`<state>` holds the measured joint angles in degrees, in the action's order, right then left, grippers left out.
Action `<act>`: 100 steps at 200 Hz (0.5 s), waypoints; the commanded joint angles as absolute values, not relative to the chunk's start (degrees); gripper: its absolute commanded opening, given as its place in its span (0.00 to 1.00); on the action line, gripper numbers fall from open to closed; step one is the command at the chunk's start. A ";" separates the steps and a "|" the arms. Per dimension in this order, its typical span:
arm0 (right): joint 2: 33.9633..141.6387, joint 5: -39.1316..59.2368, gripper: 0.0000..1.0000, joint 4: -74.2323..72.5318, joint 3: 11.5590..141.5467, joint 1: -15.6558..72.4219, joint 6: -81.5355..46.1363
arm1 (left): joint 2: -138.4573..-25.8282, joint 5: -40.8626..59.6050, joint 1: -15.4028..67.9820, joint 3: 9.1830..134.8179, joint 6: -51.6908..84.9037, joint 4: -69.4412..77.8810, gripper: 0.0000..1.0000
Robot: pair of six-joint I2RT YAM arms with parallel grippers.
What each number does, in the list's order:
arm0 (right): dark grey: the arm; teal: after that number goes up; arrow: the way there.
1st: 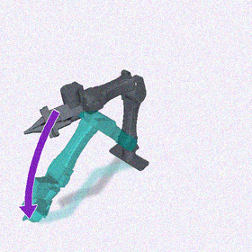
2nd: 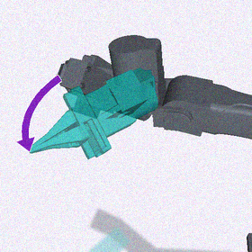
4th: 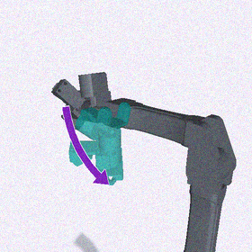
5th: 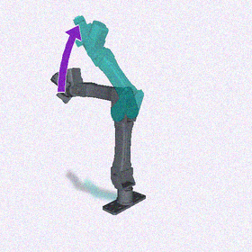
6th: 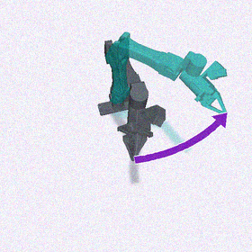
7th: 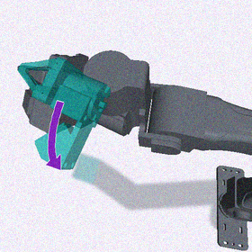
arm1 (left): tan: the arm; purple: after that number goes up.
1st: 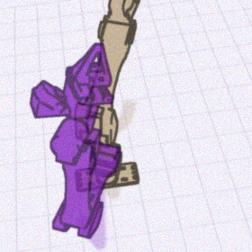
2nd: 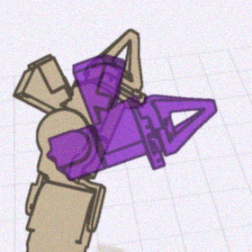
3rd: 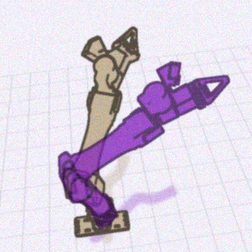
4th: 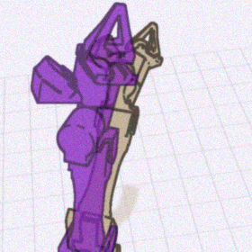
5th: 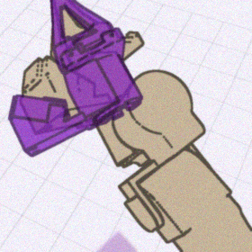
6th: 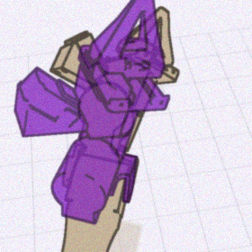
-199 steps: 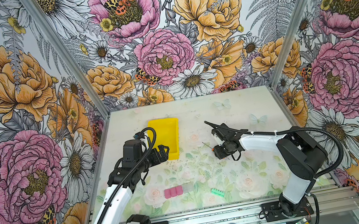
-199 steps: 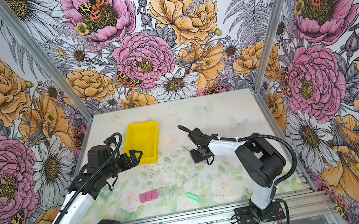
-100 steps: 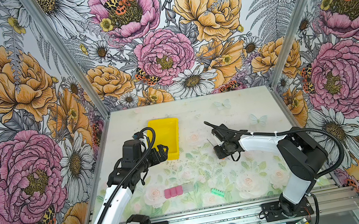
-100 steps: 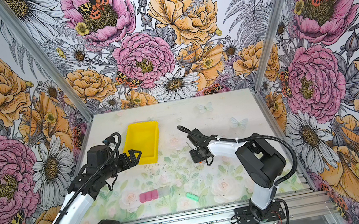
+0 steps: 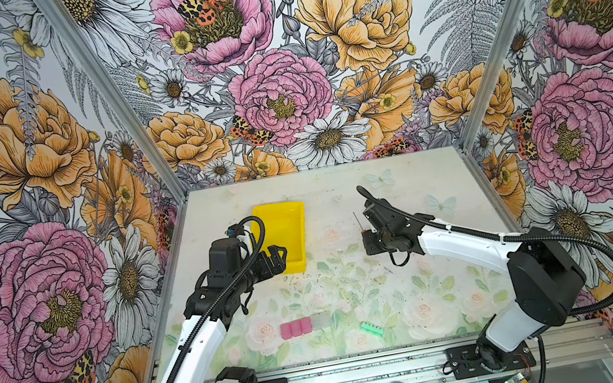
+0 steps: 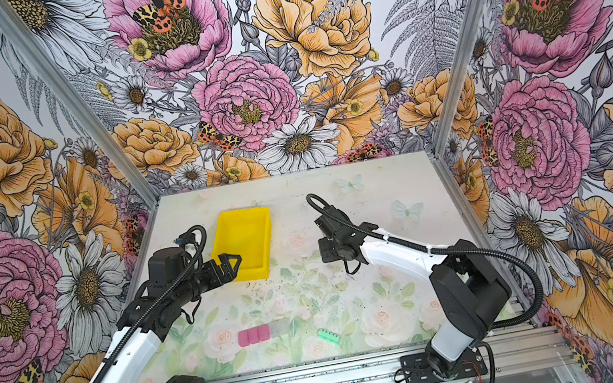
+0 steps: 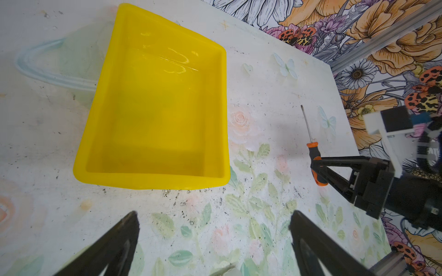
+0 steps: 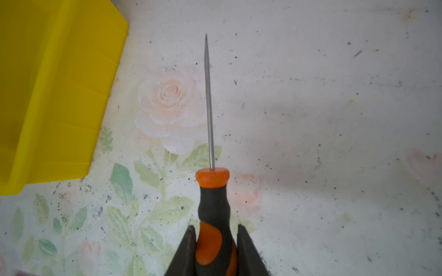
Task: Put the screwdriver in the bin
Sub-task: 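Lift the screwdriver with the right gripper and carry it over the yellow bin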
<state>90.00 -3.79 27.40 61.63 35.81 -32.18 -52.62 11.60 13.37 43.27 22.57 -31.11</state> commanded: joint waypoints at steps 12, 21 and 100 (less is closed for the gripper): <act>88.72 -4.64 0.00 27.86 67.81 36.92 -35.94 | -52.89 10.83 12.08 42.90 22.04 -28.65 0.99; 89.31 -4.42 0.00 27.86 69.05 37.23 -37.05 | -52.87 11.22 11.45 42.73 22.15 -28.32 0.99; 98.82 -3.22 0.00 27.69 82.45 43.00 -41.30 | -53.13 13.01 9.67 41.82 21.80 -25.29 0.99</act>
